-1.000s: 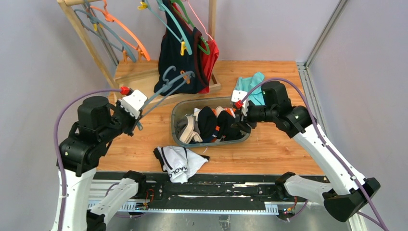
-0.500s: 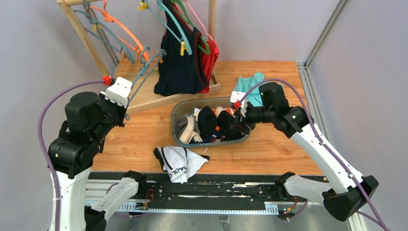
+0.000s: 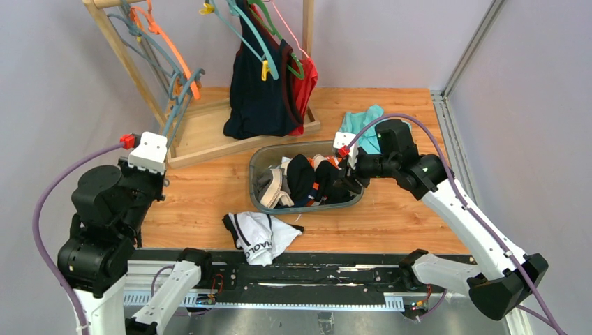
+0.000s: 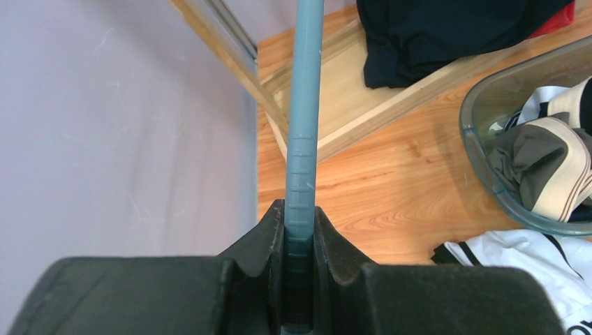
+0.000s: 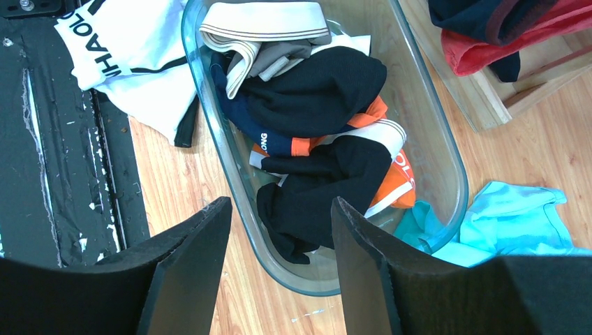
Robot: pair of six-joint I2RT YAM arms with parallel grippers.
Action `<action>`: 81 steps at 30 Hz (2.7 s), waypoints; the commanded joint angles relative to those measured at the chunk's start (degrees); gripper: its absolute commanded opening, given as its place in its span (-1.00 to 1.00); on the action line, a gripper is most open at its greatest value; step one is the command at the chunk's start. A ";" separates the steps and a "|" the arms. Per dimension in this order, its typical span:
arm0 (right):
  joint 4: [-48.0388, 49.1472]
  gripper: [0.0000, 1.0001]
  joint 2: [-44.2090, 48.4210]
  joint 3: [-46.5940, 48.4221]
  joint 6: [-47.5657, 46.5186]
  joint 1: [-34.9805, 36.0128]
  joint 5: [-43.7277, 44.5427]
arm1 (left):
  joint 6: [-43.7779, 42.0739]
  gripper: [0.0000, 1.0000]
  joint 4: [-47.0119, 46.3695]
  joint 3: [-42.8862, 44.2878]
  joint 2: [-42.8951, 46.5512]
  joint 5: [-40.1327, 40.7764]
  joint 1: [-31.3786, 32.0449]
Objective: Remove the underwear clipped to the hanger
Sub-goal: Place the hanger at the clothesline.
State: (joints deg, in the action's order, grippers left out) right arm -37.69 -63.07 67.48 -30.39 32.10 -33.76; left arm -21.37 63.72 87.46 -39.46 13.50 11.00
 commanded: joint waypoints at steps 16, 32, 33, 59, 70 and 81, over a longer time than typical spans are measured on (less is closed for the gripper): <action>0.63 0.11 -0.59 -1.14 0.07 -0.64 0.88 | 4.05 -0.99 -3.27 5.73 -9.71 -15.08 -1.50; 0.65 0.11 0.08 -1.60 -0.10 -0.65 0.20 | 1.60 -1.00 -5.19 21.81 -19.00 -0.45 -1.44; 0.61 0.11 0.13 -1.65 -0.11 -0.63 0.12 | 1.13 -1.00 -5.11 22.92 -19.71 0.44 -1.45; 0.61 0.11 0.74 -2.26 -0.98 -0.63 -0.52 | -2.03 -0.99 -5.10 45.34 -44.13 6.85 -4.68; 0.63 0.11 0.10 -2.40 -1.42 -0.63 -0.79 | 2.28 -1.00 -4.05 51.30 -51.23 -0.91 -7.88; 0.63 0.10 0.22 -2.88 -1.68 -0.67 -1.13 | 6.70 -1.00 -4.30 56.21 -58.18 -6.62 -12.32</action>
State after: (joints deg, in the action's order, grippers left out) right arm -37.50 -63.29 65.41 -31.40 32.10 -33.41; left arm -17.34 61.91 141.47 -95.92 10.13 0.60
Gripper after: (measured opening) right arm 0.553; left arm 0.170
